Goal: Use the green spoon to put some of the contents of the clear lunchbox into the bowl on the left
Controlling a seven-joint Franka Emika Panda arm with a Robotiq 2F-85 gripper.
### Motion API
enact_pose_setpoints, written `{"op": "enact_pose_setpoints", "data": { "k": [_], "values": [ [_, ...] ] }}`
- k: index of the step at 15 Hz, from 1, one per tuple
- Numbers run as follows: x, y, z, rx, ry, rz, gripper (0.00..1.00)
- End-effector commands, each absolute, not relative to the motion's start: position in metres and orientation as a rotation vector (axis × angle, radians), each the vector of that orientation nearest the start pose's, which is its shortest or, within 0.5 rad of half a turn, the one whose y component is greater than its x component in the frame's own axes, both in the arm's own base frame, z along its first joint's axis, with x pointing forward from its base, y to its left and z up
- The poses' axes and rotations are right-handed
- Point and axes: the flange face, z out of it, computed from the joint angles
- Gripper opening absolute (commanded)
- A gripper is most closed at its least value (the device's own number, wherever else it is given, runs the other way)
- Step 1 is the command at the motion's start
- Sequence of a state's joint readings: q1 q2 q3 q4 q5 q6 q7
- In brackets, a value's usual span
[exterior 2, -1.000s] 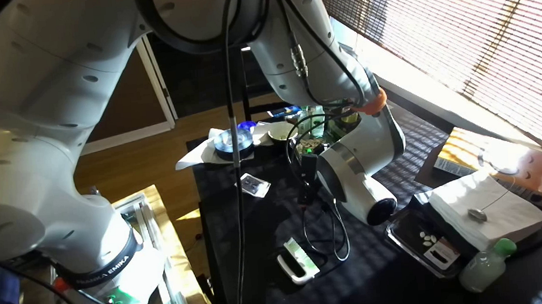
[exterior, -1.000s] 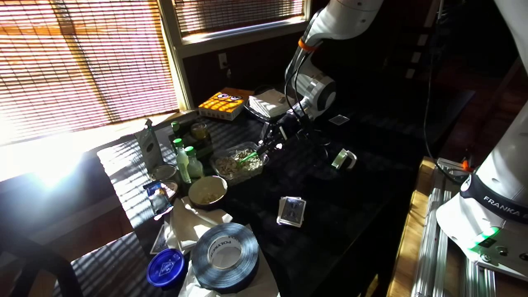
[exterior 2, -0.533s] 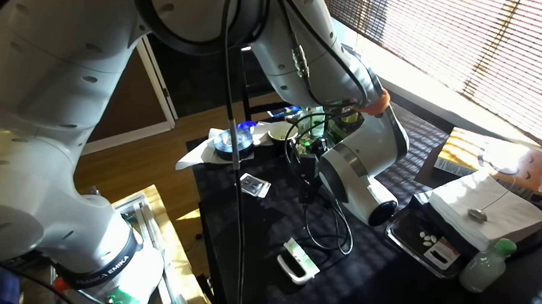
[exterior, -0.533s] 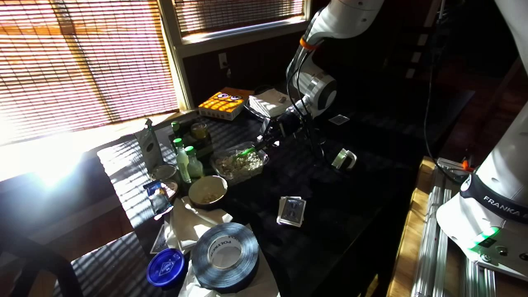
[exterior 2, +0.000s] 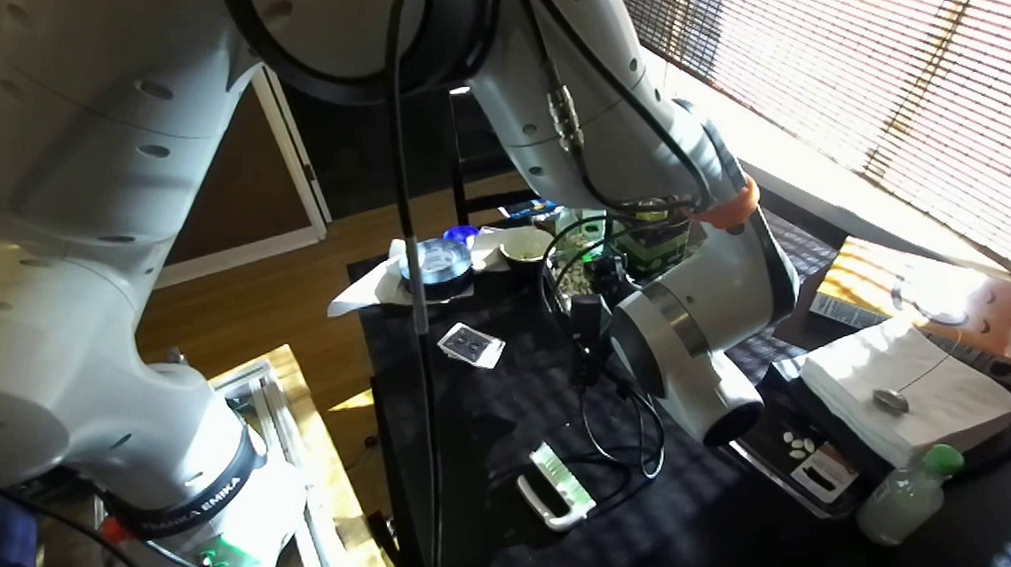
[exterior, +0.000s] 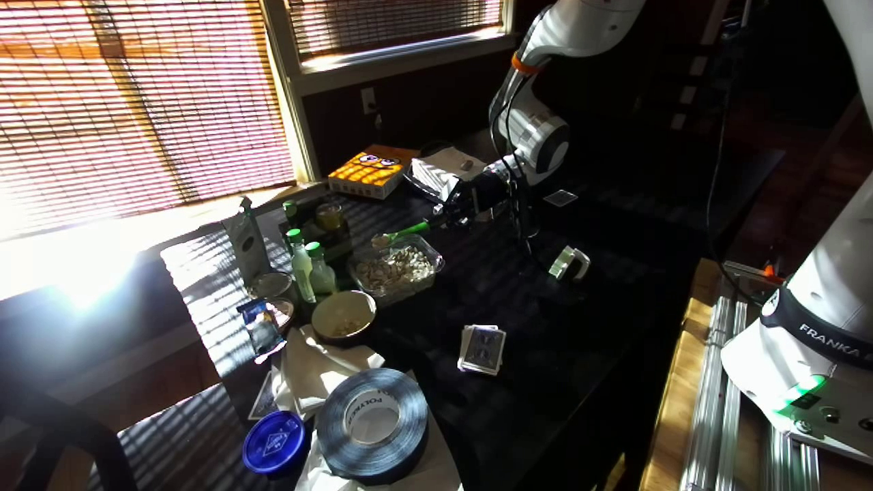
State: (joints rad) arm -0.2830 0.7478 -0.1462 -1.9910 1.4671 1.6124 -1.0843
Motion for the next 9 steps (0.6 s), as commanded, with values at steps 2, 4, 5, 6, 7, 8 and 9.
{"op": "enact_pose_setpoints", "data": {
  "k": [2,4,5,6,7,8,9],
  "values": [
    [0.501,-0.126,0.114,-1.71,0.344,-0.288,0.03],
    [0.491,-0.124,0.123,-1.721,0.351,-0.308,0.03],
    [0.483,-0.124,0.128,-1.75,0.352,-0.295,0.03],
    [0.478,-0.125,0.133,-1.766,0.351,-0.289,0.03],
    [0.473,-0.128,0.138,-1.777,0.357,-0.289,0.03],
    [0.471,-0.139,0.147,-1.788,0.372,-0.298,0.03],
    [0.469,-0.152,0.155,-1.788,0.398,-0.313,0.03]
  ]
}}
